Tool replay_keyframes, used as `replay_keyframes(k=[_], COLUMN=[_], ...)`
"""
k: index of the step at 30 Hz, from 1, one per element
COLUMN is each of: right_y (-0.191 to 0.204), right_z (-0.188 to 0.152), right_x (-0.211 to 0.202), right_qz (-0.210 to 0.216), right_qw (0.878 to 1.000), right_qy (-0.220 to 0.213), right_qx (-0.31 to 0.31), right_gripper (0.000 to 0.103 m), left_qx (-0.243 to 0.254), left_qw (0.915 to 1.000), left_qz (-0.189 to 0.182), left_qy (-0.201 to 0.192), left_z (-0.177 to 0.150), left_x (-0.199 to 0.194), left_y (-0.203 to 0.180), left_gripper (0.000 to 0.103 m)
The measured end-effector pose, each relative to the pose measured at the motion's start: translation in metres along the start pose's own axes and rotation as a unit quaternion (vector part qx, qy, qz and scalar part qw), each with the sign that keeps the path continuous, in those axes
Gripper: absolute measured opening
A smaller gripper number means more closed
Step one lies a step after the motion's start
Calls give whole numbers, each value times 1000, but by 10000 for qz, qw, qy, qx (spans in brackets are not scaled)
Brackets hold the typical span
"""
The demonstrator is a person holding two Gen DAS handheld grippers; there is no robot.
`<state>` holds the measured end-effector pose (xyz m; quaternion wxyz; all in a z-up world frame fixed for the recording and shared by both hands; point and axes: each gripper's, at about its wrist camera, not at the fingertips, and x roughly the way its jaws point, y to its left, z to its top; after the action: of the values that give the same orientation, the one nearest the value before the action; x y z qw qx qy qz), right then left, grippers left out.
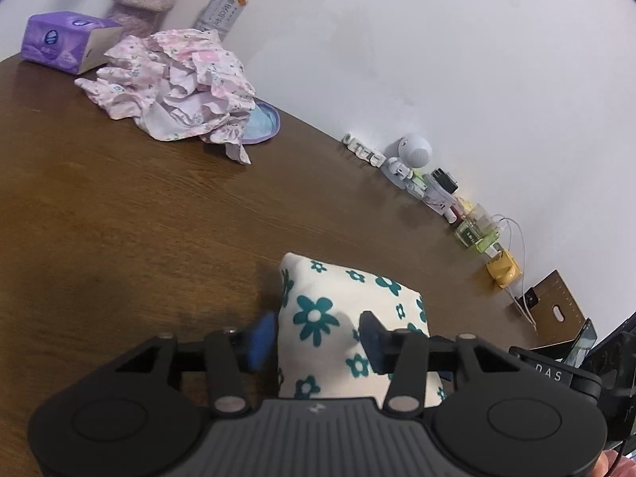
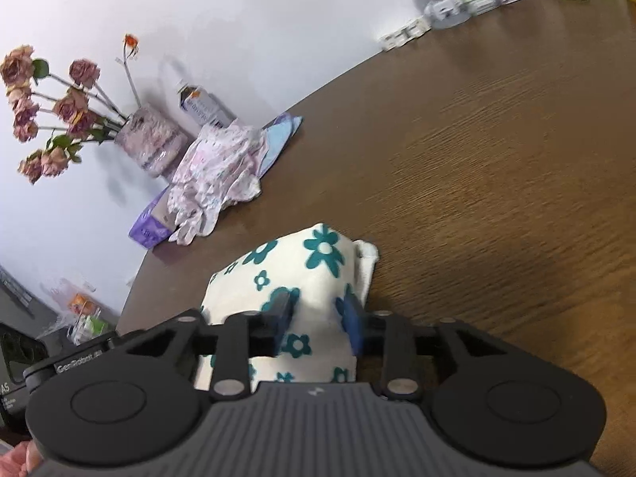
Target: Fold clothes
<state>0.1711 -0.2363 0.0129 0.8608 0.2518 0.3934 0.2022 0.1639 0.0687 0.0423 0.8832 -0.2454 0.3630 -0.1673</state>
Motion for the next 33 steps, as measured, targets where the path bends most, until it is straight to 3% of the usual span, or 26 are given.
replay_keyframes(k=[5, 6, 8, 10, 12, 13, 16, 17, 18, 19, 22, 23, 25, 26, 27, 29, 30, 33], right_y=[7, 8, 9, 9, 9, 9, 8, 7, 5, 4, 2, 3, 4, 5, 6, 7, 6, 6], right_z=[-6, -7, -9, -10, -12, -13, -19, -21, -22, -23, -26, -27, -31, -34, -38, -42, -43, -45], right_x=[-1, 2, 6, 3, -6, -10, -14, -12, -8, -6, -11, -15, -26, -31, -32, -31, -29, -25], right_qz=[-8, -15, 2, 8, -59, -83, -38, -24, 28, 76, 132, 129, 53, 39, 7, 14, 63, 143], right_qw=[9998, 9996, 9995, 9996, 9997, 9996, 9996, 9995, 9995, 9995, 9997, 9998, 9997, 9995, 9993, 9992, 9994, 9996], right_qy=[150, 200, 239, 198, 117, 78, 159, 219, 264, 296, 168, 100, -50, -87, -49, 31, 52, 42], right_qx=[-151, -180, -185, -185, -222, -242, -245, -237, -172, -115, -91, -118, -230, -316, -372, -392, -332, -244], right_gripper=[45, 30, 26, 28, 46, 50, 51, 49, 33, 30, 31, 37, 50, 51, 50, 45, 32, 29], left_qx=[26, 3, -45, -142, -217, -247, -315, -324, -340, -379, -413, -395, -368, -387, -387, -365, -401, -560], left_qw=[10000, 10000, 9999, 9999, 9997, 9996, 9992, 9991, 9990, 9988, 9989, 9990, 9989, 9986, 9985, 9987, 9985, 9977], left_qz=[-65, -79, -95, -55, -71, -94, -217, -250, -261, -290, -211, -194, -269, -334, -365, -351, -367, -382], left_qy=[68, 58, 47, 22, 42, 62, 107, 100, 78, 64, 47, 52, 84, 117, 126, 88, 84, 68], left_z=[-8, -8, -9, -11, -13, -15, -18, -19, -20, -20, -24, -25, -30, -31, -32, -33, -34, -35], left_x=[7, 6, 3, -3, -5, -5, -2, -1, -1, -3, -10, -12, -14, -13, -11, -10, -10, -15], left_y=[-3, -2, 0, 3, 5, 6, 8, 8, 8, 9, 11, 10, 10, 10, 10, 9, 10, 15], left_gripper=[33, 33, 37, 47, 48, 47, 31, 31, 31, 32, 47, 48, 44, 34, 34, 33, 33, 46])
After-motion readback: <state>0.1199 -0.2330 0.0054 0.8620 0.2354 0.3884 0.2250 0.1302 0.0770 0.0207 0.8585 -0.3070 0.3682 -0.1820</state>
